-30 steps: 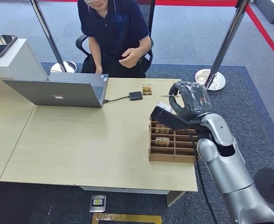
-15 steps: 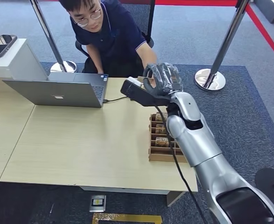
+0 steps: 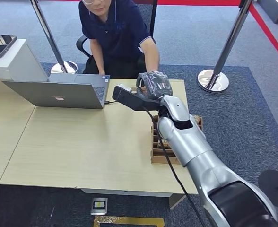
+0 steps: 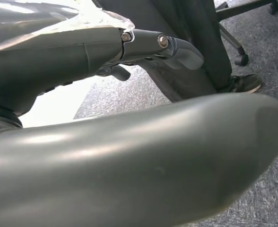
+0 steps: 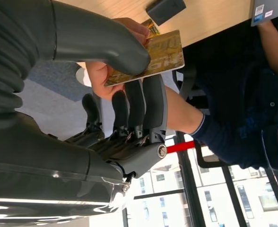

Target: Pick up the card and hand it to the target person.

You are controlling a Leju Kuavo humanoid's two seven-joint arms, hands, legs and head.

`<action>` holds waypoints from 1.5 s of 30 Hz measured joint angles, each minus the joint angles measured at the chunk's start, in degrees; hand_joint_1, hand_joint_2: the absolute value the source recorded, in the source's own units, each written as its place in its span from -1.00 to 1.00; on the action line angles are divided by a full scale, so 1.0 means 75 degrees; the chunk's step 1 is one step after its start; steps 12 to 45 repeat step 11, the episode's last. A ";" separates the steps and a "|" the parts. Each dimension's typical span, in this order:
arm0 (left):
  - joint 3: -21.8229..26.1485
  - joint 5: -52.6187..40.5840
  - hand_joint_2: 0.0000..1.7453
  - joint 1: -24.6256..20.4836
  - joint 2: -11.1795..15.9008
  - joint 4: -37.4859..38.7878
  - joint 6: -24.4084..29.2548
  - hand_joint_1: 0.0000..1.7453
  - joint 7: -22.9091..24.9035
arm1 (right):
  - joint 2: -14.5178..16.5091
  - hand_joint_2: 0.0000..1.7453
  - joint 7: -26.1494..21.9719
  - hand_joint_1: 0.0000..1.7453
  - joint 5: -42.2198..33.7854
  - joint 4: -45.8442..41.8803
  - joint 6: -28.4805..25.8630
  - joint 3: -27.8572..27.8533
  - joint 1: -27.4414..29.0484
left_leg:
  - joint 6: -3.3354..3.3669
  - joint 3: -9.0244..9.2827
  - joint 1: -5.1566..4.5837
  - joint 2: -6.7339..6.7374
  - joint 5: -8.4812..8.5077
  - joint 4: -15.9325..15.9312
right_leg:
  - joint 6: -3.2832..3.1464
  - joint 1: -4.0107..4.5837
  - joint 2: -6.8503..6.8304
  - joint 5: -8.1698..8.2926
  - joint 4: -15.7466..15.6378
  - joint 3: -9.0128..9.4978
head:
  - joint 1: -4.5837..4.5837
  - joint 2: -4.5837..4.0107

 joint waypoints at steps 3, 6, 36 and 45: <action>-0.0001 -0.0009 -1.00 0.0000 0.0000 0.0009 -0.0003 -1.00 -0.0033 | 0.0013 1.00 0.0004 -1.00 0.0002 0.0193 -0.0042 0.0065 -0.0031 | 0.0000 -0.0002 0.0000 0.0000 0.0000 0.0000 | 0.0000 0.0000 0.0000 0.0000 0.0000 -0.0002 | 0.0001 0.0000; -0.0001 -0.0011 -1.00 0.0000 0.0000 0.0015 -0.0003 -1.00 -0.0055 | 0.0021 1.00 -0.0002 -1.00 0.0002 0.0303 -0.0113 0.0098 -0.0032 | 0.0000 -0.0002 0.0000 0.0000 0.0000 0.0001 | 0.0000 0.0000 0.0000 0.0000 0.0000 -0.0003 | 0.0000 0.0000; 0.0002 0.0025 -1.00 0.0001 0.0000 0.0019 0.0006 -1.00 -0.0055 | 0.0033 -1.00 -0.0035 -1.00 0.0001 0.0416 -0.0248 0.0105 -0.0022 | 0.0000 -0.0002 0.0000 0.0000 0.0000 0.0001 | 0.0000 0.0000 0.0000 0.0000 0.0000 -0.0003 | -0.0001 0.0000; 0.0002 0.0025 -1.00 0.0001 0.0000 0.0019 0.0006 -1.00 -0.0055 | 0.0033 -1.00 -0.0035 -1.00 0.0001 0.0416 -0.0248 0.0105 -0.0022 | 0.0000 -0.0002 0.0000 0.0000 0.0000 0.0001 | 0.0000 0.0000 0.0000 0.0000 0.0000 -0.0003 | -0.0001 0.0000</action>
